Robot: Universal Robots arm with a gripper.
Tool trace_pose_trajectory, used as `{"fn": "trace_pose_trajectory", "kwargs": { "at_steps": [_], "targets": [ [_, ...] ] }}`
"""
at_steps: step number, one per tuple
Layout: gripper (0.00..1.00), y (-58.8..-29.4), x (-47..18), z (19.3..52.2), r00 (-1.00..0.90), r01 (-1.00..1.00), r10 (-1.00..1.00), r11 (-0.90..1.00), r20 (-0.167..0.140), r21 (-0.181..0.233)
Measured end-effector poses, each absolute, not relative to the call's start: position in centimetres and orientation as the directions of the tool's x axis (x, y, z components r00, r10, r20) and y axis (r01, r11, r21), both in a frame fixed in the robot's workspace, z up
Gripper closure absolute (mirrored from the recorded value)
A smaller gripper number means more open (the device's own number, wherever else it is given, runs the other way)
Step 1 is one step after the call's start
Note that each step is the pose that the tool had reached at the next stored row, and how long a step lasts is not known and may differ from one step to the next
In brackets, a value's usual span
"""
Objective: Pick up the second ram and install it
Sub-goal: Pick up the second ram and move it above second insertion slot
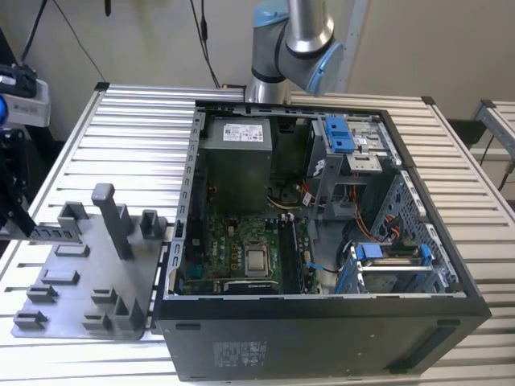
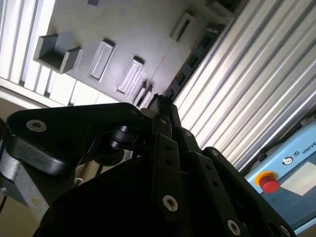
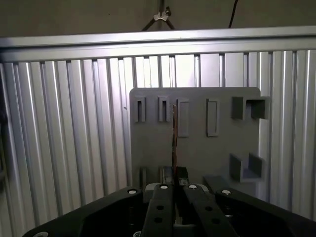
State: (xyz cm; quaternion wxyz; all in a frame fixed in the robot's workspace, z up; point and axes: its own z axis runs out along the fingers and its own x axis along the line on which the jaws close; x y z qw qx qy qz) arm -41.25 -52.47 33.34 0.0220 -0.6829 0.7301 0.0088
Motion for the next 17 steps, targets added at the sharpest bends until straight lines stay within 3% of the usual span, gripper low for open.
{"fn": "trace_pose_trajectory", "kwargs": {
  "at_steps": [17],
  "targets": [
    [0.86,-52.5,-41.2,36.6,-0.067,-0.998,-0.997,0.067,-0.044,-0.017]
  ]
}}
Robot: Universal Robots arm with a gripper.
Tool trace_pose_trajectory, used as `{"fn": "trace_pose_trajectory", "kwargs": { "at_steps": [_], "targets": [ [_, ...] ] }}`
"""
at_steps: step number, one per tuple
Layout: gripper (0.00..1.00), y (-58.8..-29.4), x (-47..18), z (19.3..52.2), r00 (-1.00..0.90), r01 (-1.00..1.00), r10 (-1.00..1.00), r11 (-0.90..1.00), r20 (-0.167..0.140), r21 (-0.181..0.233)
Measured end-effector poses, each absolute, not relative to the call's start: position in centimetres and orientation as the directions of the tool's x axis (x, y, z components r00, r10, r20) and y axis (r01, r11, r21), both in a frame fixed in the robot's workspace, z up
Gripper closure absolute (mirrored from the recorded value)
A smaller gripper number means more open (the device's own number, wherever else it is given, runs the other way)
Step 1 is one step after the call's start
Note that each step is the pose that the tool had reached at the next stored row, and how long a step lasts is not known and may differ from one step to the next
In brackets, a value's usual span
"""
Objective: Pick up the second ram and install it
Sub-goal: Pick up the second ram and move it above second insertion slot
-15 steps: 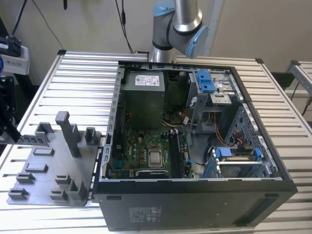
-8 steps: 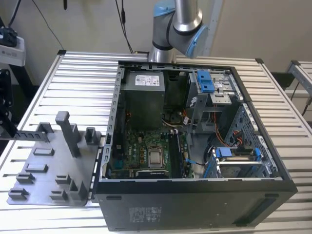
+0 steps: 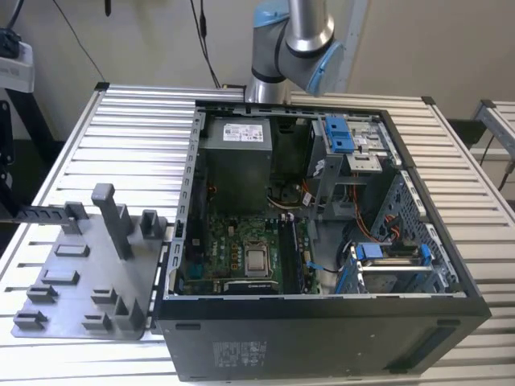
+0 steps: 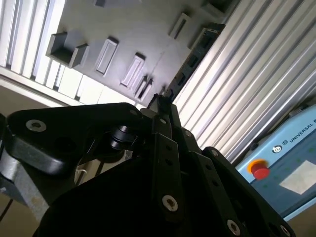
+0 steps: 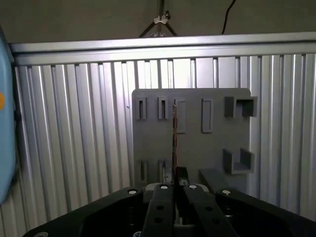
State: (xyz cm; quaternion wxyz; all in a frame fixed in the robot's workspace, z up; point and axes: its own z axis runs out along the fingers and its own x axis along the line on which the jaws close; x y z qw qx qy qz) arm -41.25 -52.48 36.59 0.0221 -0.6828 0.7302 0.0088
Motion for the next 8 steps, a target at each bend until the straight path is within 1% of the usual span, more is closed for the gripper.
{"fn": "trace_pose_trajectory", "kwargs": {
  "at_steps": [8],
  "targets": [
    [0.86,-52.5,-41.2,38.2,-0.067,-0.998,-0.997,0.067,-0.044,-0.017]
  ]
}}
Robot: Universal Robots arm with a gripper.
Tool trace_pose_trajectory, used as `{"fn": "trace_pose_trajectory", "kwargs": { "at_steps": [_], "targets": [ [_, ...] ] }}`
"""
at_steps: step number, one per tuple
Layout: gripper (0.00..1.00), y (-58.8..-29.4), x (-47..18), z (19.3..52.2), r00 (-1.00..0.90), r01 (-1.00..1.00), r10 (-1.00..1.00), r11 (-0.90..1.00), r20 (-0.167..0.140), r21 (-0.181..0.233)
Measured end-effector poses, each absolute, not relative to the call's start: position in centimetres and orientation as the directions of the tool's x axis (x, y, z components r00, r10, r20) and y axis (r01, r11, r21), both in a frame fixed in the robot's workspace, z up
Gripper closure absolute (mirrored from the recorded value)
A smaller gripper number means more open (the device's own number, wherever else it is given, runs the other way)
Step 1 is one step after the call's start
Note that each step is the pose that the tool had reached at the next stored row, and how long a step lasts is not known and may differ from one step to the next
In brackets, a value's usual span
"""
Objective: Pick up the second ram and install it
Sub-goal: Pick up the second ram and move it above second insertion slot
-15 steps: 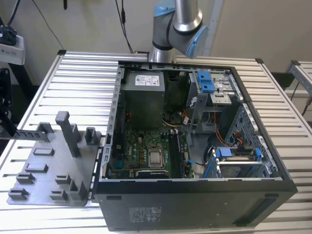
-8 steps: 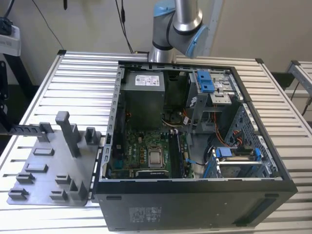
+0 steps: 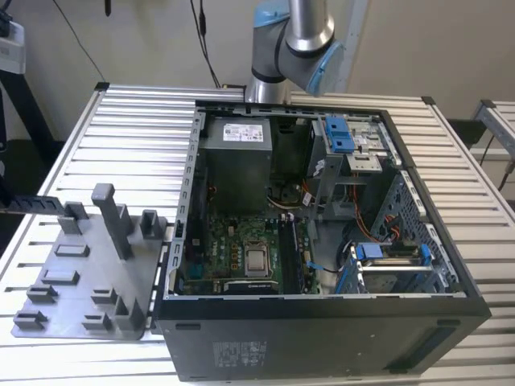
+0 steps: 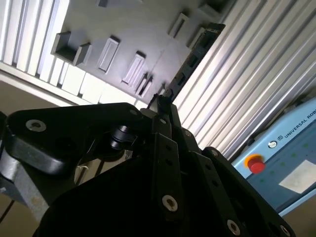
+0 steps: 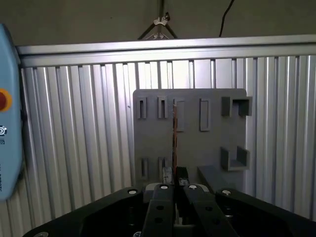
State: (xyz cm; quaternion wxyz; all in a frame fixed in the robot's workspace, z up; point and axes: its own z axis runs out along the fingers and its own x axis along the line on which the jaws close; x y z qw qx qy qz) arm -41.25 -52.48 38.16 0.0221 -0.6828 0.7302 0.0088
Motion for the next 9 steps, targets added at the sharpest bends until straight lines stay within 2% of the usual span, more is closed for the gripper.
{"fn": "trace_pose_trajectory", "kwargs": {
  "at_steps": [9],
  "targets": [
    [0.86,-52.5,-41.3,39.9,-0.067,-0.998,-0.997,0.068,-0.044,-0.017]
  ]
}}
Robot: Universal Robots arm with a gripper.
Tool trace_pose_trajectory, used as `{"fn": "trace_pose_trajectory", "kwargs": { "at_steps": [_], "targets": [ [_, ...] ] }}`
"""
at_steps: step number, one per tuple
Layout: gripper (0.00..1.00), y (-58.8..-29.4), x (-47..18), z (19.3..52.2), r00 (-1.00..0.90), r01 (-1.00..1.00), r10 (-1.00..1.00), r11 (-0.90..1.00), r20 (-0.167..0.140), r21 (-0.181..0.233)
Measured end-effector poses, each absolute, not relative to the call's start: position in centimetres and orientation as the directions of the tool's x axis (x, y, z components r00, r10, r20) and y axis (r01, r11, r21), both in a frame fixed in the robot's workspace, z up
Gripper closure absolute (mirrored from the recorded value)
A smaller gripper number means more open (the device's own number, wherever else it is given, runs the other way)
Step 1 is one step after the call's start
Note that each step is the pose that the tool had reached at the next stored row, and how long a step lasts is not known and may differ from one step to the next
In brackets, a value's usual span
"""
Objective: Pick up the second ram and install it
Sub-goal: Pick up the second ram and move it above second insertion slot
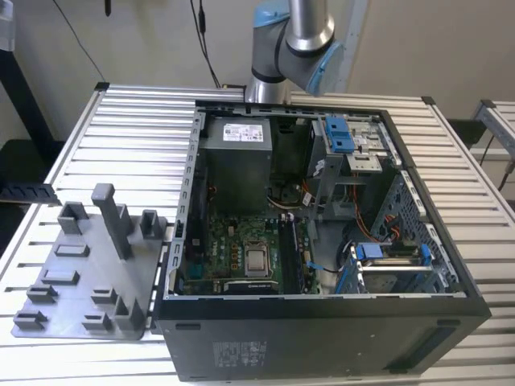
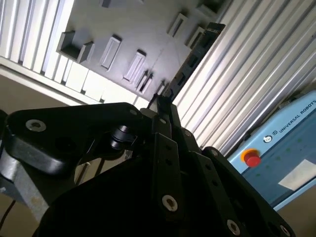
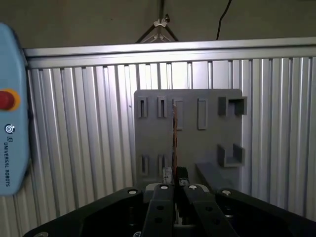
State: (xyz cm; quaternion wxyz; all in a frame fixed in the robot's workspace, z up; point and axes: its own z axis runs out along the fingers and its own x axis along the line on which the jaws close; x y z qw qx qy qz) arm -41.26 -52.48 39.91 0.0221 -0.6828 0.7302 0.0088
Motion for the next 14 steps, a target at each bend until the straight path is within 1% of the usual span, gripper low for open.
{"fn": "trace_pose_trajectory", "kwargs": {
  "at_steps": [9,14],
  "targets": [
    [0.86,-52.5,-41.1,40.1,-0.066,-0.998,-0.997,0.067,-0.044,-0.017],
    [0.86,-52.5,-39.9,40.1,-0.067,-0.998,-0.997,0.067,-0.044,-0.017]
  ]
}}
